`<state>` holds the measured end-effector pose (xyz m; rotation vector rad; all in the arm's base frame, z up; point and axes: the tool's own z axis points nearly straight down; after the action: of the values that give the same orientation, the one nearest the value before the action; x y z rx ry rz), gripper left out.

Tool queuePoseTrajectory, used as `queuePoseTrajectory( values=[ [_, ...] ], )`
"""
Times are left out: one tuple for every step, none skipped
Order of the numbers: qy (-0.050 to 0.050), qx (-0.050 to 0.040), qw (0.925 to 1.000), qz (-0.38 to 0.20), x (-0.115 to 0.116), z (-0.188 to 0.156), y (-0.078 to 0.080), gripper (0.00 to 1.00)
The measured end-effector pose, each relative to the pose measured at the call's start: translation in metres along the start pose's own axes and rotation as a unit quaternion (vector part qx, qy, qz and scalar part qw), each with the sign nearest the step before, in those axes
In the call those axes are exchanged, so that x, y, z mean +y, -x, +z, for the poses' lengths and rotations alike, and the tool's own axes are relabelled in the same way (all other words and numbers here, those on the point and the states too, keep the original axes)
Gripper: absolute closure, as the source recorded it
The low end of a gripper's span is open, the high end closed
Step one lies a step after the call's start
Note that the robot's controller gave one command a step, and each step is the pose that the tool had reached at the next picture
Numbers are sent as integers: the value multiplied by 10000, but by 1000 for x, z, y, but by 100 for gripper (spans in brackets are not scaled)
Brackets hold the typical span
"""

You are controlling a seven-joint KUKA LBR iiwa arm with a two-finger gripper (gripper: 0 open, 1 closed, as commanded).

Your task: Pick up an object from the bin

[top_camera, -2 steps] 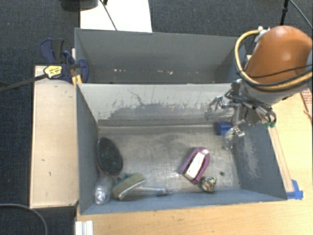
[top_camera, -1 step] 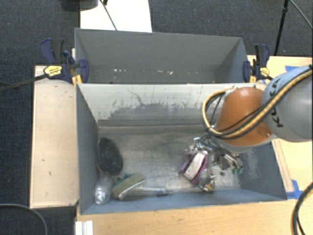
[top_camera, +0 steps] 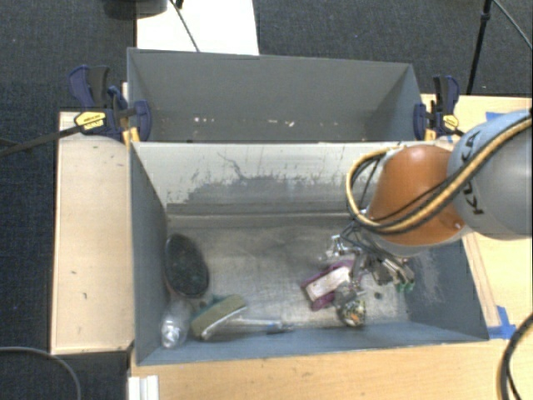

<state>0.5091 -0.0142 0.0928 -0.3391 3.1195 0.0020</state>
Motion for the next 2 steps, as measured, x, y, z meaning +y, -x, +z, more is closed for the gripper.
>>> queuePoseTrajectory(
  values=[
    [-18, -42, 9962, -866, 28, -213, -3, 100],
    [-3, 1, 9964, -843, 28, -209, -4, 0]
  ],
)
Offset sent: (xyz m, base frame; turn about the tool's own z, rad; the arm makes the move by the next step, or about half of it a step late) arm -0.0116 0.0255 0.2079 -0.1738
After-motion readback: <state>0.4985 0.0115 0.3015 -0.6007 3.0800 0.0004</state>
